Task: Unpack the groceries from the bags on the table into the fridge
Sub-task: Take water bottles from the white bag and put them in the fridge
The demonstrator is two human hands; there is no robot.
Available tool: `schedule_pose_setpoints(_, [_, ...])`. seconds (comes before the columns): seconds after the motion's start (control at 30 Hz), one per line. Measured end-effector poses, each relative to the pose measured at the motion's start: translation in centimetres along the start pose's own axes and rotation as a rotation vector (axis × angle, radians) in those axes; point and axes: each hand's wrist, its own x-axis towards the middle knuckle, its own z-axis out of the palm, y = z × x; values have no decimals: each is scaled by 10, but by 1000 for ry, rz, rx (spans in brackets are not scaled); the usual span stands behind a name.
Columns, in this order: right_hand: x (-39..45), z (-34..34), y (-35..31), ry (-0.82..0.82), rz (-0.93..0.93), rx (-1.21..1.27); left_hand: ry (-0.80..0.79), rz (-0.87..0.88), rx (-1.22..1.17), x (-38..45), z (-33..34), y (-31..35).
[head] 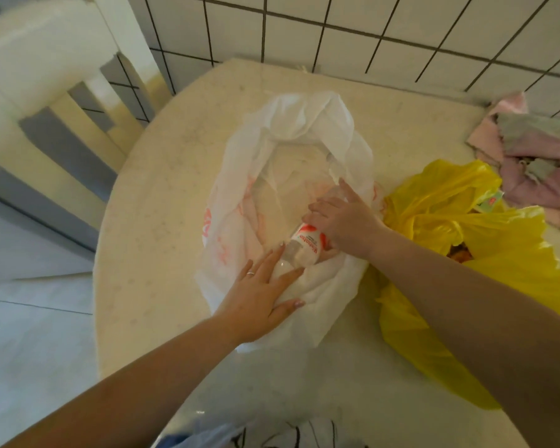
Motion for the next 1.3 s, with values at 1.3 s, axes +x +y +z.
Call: schedule_pose_setpoints(1.3, [74, -15, -9, 211, 461, 1473, 541, -184, -830, 83, -110, -35])
